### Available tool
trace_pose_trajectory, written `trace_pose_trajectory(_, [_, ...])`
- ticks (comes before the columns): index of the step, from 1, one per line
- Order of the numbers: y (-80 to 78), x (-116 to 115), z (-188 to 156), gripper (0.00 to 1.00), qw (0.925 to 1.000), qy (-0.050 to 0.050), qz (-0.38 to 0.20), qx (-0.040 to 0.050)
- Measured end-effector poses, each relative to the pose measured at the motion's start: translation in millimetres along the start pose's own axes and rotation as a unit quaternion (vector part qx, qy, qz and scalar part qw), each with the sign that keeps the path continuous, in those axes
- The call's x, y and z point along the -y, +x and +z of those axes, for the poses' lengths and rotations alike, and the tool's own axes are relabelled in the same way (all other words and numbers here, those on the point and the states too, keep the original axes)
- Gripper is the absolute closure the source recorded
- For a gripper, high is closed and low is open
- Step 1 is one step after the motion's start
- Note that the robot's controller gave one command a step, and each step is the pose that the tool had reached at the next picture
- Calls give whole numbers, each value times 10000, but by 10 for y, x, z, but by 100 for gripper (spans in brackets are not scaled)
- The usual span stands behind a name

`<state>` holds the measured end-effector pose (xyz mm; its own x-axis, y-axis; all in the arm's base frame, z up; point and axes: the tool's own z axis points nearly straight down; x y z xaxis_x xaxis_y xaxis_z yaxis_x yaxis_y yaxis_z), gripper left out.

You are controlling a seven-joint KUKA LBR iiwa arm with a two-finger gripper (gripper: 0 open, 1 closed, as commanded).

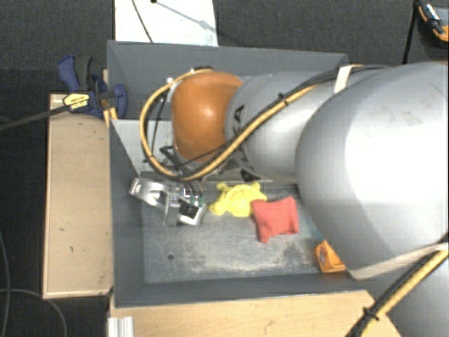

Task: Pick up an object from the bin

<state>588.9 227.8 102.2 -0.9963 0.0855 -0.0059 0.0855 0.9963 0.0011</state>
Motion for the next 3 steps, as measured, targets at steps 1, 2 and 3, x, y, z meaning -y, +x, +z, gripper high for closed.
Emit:
trace_pose_trajectory(1, [65, -27, 232, 100, 9982, -48, 584, 122])
trace_pose_trajectory(2, [65, -26, 232, 100, 9982, -49, 588, 121])
trace_pose_trajectory(3, [69, -24, 193, 100, 9982, -35, 590, 89])
